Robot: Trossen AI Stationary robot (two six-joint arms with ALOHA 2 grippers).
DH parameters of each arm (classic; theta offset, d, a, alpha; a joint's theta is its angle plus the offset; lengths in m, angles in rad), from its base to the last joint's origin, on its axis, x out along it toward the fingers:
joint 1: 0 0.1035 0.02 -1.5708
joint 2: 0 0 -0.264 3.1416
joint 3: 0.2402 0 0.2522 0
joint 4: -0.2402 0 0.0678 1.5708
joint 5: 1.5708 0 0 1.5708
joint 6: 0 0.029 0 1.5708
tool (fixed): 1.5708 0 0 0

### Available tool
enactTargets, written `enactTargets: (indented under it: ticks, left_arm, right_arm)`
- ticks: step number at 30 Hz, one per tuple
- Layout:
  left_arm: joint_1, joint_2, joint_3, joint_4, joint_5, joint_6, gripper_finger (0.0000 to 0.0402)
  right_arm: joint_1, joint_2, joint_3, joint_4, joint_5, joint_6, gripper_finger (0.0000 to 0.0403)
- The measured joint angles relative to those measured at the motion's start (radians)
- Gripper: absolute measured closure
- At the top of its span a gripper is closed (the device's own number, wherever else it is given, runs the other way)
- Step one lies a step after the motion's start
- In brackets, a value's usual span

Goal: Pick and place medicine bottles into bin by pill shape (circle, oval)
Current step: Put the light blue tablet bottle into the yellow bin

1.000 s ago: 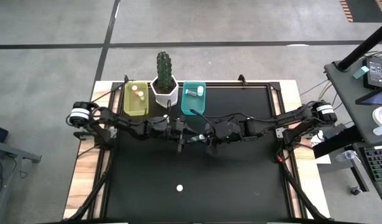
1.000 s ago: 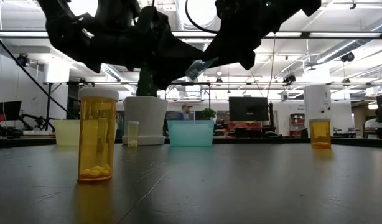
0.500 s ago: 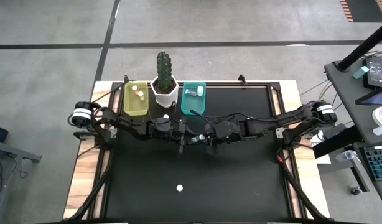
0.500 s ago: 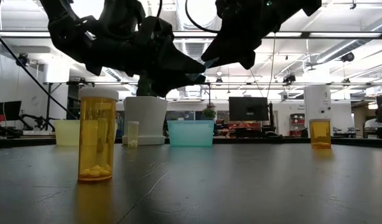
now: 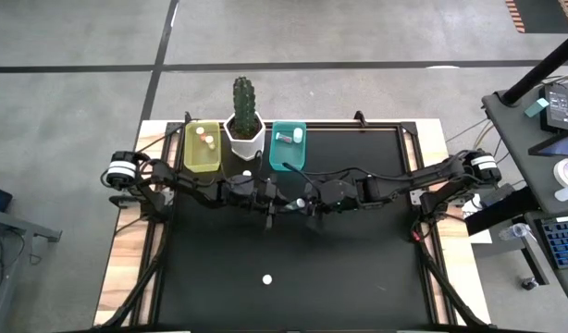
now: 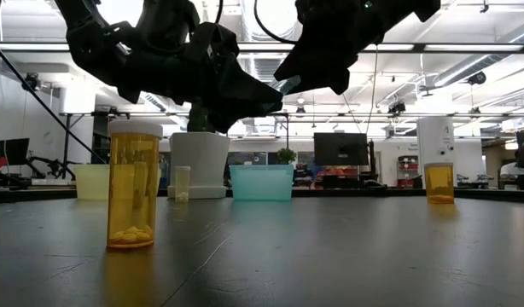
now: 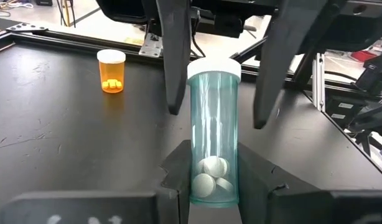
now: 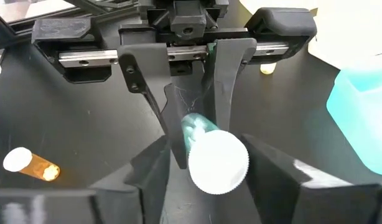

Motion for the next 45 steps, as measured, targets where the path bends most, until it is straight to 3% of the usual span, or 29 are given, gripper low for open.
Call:
enactTargets:
  ticks: [6, 11, 15, 20, 24, 32, 37, 45]
  left_arm:
    - [0.0, -0.038, 0.0, -0.075, -0.004, -0.001, 0.0324]
    - [0.002, -0.185, 0.001, -0.423, -0.044, 0.007, 0.0323]
    - [0.002, -0.356, 0.0, -0.774, -0.17, 0.001, 0.0323]
    - [0.002, -0.566, -0.016, -1.098, -0.441, -0.03, 0.0322]
    - [0.003, -0.704, -0.04, -1.219, -0.638, -0.075, 0.0322]
    - [0.03, -0.897, -0.1, -1.275, -0.871, -0.118, 0.0322]
    - [0.139, -0.946, -0.102, -1.388, -0.945, -0.232, 0.0322]
    - [0.43, -0.878, -0.089, -1.498, -0.884, -0.288, 0.0322]
  right_arm:
    - [-0.005, -0.056, 0.0, -0.017, 0.0, -0.002, 0.0169]
    - [-0.005, -0.141, 0.0, -0.052, 0.026, -0.014, 0.0151]
    - [-0.005, -0.193, 0.0, -0.094, 0.098, -0.035, 0.0151]
    - [-0.005, -0.202, -0.002, -0.104, 0.154, -0.064, 0.016]
    - [-0.005, -0.173, -0.002, -0.101, 0.155, -0.065, 0.0165]
    - [-0.005, -0.109, -0.003, -0.087, 0.155, -0.064, 0.0165]
    - [-0.005, -0.097, -0.003, -0.086, 0.155, -0.063, 0.0163]
    - [-0.007, -0.103, -0.003, -0.077, 0.155, -0.086, 0.0166]
